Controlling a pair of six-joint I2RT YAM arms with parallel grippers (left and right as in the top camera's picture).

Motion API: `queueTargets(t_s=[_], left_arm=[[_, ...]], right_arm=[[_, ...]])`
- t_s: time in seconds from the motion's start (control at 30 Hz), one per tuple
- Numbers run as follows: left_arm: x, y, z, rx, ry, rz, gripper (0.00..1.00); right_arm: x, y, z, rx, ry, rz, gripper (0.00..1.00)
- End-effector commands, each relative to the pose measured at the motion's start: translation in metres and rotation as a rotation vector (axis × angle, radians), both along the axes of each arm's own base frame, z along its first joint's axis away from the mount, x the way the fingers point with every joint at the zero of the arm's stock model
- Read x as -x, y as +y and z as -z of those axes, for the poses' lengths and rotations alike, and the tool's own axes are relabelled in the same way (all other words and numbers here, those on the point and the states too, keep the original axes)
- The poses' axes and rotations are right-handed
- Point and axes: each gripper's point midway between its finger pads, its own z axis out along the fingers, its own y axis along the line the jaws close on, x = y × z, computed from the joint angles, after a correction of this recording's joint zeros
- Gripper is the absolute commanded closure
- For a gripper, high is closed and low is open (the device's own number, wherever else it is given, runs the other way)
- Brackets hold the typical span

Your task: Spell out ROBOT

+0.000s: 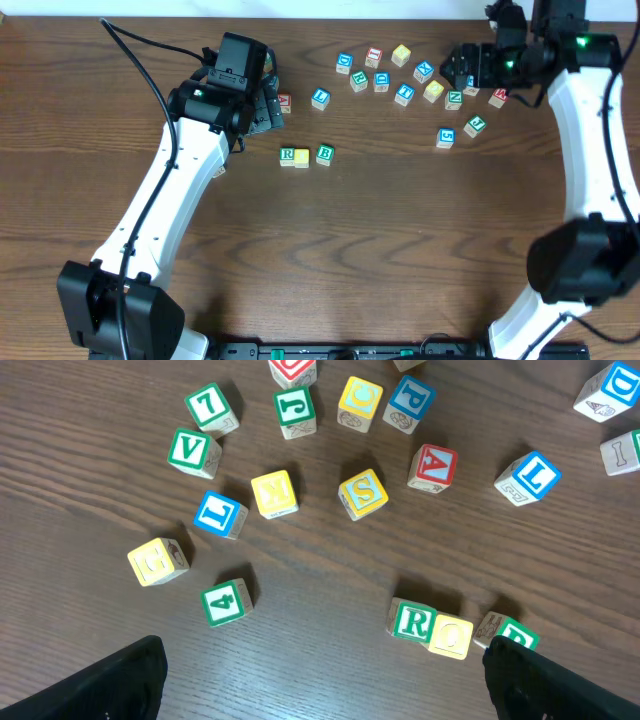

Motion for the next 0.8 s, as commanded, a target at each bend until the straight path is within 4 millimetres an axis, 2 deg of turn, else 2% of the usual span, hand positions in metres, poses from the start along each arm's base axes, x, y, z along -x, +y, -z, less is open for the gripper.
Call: queueTargets(t_s=[0.0, 0.17, 0.27, 0.33, 0.43, 0.47, 0.5, 0.53, 0.57, 0.7, 0.77], left_arm=[[-0.001, 0.002, -0.007, 0.001, -0.017, -0.013, 0.00], [-0.001, 0.002, -0.007, 0.001, -0.017, -0.013, 0.00], [-0.001, 0.002, -0.007, 0.001, -0.017, -0.013, 0.00], [-0.001, 0.002, -0.007, 0.001, -0.017, -0.013, 0.00], [-0.001, 0.002, -0.007, 0.001, -0.017, -0.013, 0.00], [-0.001, 0.002, -0.007, 0.001, -0.017, -0.013, 0.00], [-0.001, 0.002, -0.007, 0.001, -0.017, -0.013, 0.00], [-0.001, 0.002, -0.007, 0.001, -0.017, -0.013, 0.00], [-0.001, 0.002, -0.007, 0.001, -0.017, -0.013, 0.01], [-0.001, 0.002, -0.007, 0.001, -0.017, -0.013, 0.00], [-0.001, 0.002, -0.007, 0.001, -0.017, -0.013, 0.00]], right_arm=[[-0.012, 0.011, 0.007, -0.065, 0.011, -0.057, 0.01], [-0.020, 0.024, 0.033, -0.046, 0.049, -0.096, 0.01], [-0.027, 0.026, 0.038, -0.011, 0.035, -0.093, 0.01], [-0.030, 0.019, 0.041, 0.036, 0.030, -0.071, 0.01], [-0.038, 0.019, 0.036, 0.033, -0.012, -0.067, 0.01], [-0.040, 0.021, 0.034, 0.023, -0.023, -0.072, 0.02], [-0.042, 0.021, 0.034, 0.021, -0.025, -0.063, 0.09], [-0.044, 0.019, 0.035, 0.016, -0.020, -0.035, 0.18], [-0.046, 0.016, 0.037, 0.005, -0.003, 0.018, 0.22], [-0.053, -0.007, 0.059, -0.019, 0.102, 0.336, 0.25], [-0.054, -0.012, 0.070, -0.034, 0.143, 0.440, 0.27]])
